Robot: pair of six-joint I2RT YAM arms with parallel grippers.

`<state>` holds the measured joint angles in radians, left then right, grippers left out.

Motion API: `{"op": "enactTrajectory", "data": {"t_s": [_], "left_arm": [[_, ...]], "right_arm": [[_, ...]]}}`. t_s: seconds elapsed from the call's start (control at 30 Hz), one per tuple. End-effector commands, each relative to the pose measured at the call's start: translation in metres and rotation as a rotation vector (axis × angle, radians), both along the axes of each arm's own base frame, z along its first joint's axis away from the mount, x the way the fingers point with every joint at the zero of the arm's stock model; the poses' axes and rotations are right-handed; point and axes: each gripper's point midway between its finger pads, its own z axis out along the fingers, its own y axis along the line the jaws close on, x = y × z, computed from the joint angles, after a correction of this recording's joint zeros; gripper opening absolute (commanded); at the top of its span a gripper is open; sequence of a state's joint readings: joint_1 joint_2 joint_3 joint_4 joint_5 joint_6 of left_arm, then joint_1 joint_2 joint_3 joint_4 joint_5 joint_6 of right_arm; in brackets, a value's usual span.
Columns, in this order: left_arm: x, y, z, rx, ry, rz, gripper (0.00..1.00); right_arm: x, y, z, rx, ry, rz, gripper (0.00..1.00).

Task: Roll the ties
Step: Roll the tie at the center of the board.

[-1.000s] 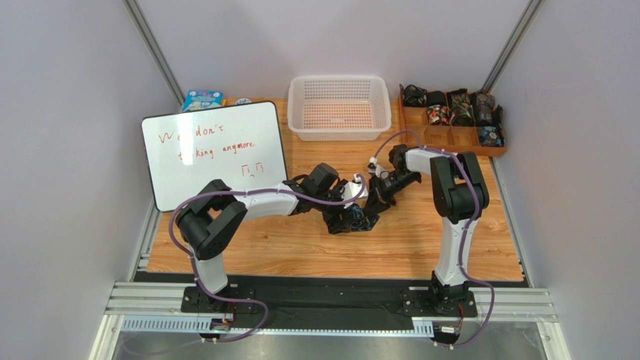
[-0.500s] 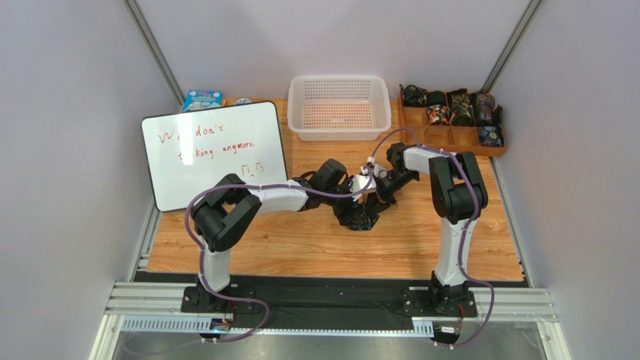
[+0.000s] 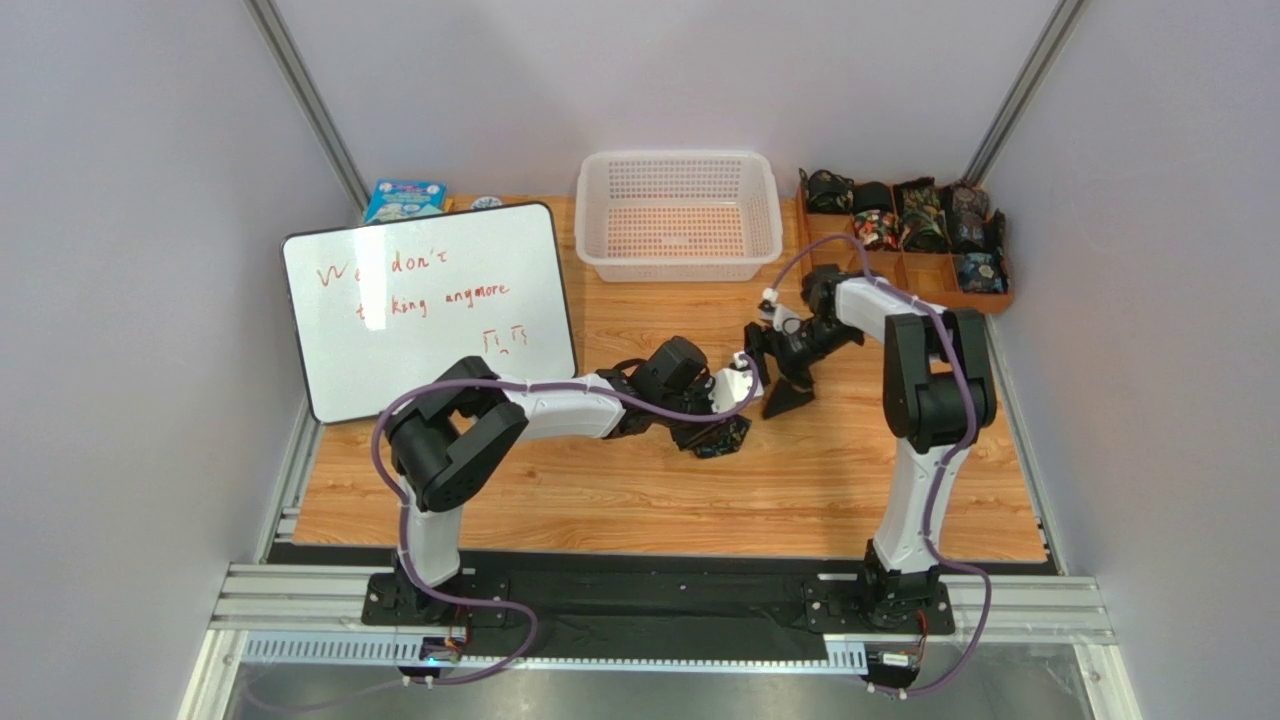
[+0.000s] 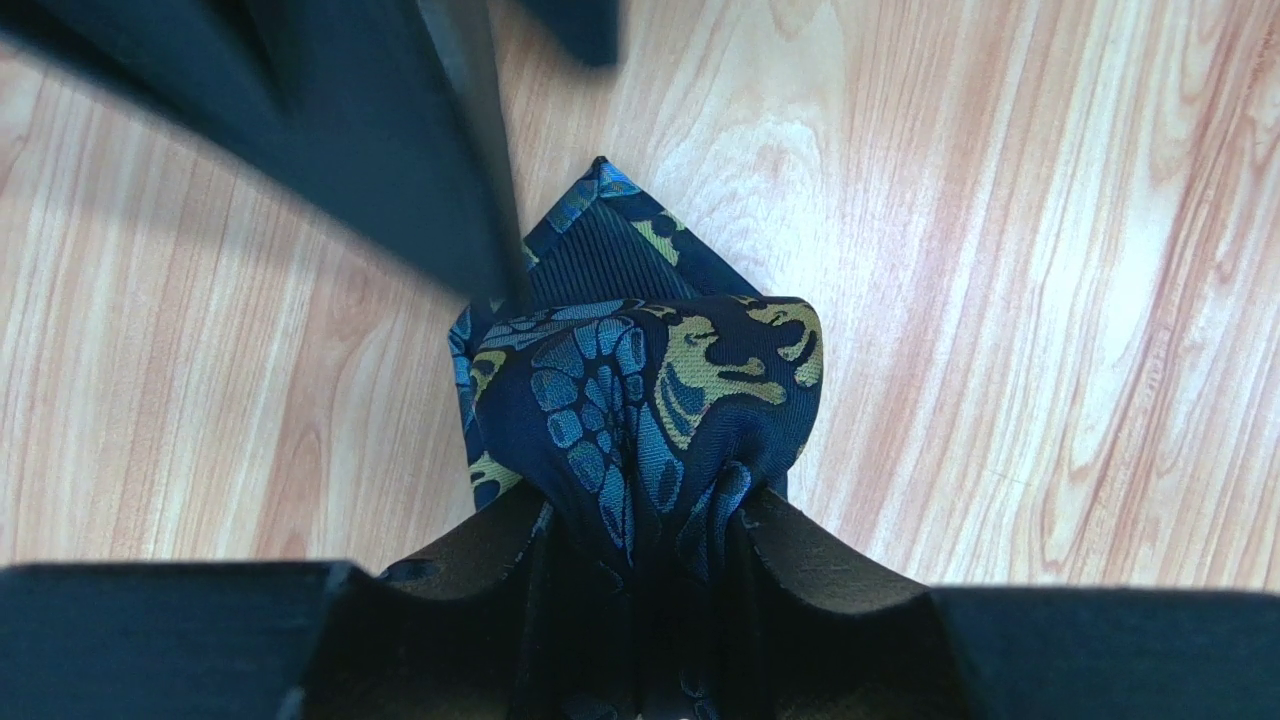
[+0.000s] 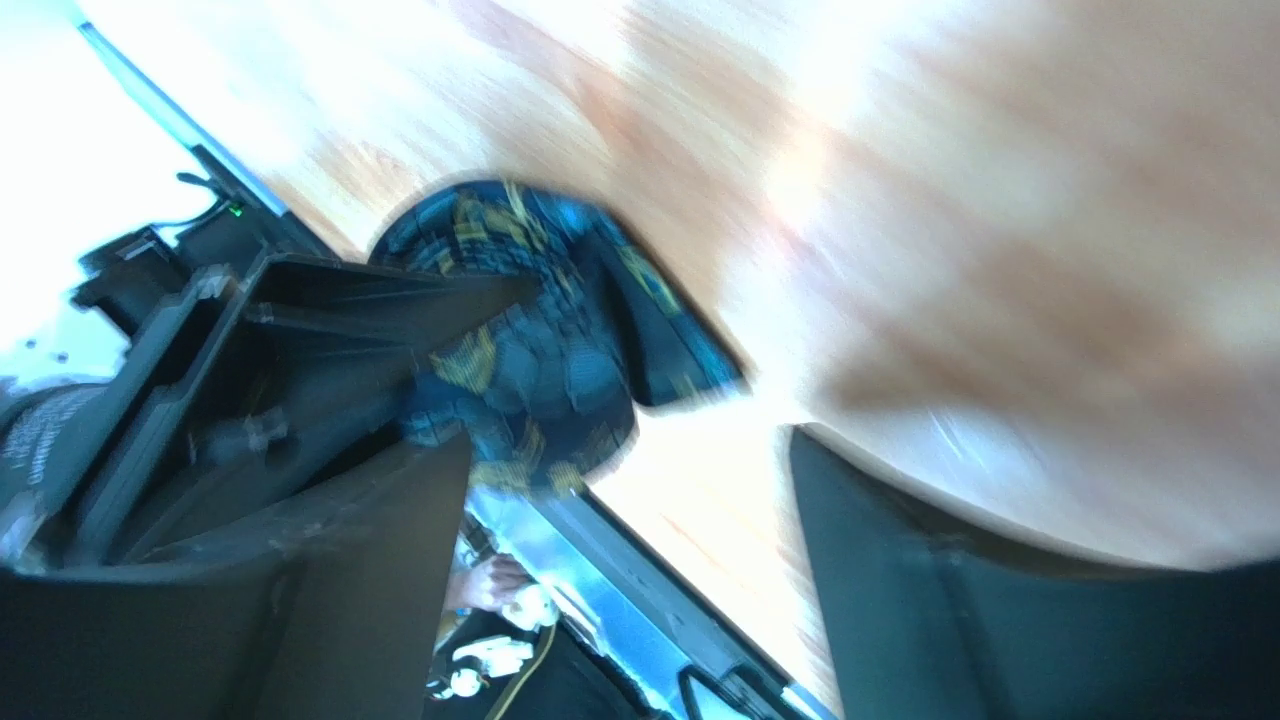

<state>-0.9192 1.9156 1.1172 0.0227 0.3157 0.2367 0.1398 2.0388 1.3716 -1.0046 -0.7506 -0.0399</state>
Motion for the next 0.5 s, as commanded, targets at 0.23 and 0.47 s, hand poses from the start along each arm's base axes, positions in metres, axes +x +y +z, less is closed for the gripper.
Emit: {"op": "enactTrajectory", "data": {"t_s": [0.23,0.47], "left_arm": [[-0.023,0.035,-0.042,0.174,0.081,0.032,0.22],[-0.024,0.037,-0.046,0.188,0.077,0.016,0.22]], "right_arm": [[-0.016,-0.003,-0.014,0.069,0.019,-0.156,0.93],[-0.004,0.010,-0.046,0.088,-0.071,-0.113,0.91]]}}
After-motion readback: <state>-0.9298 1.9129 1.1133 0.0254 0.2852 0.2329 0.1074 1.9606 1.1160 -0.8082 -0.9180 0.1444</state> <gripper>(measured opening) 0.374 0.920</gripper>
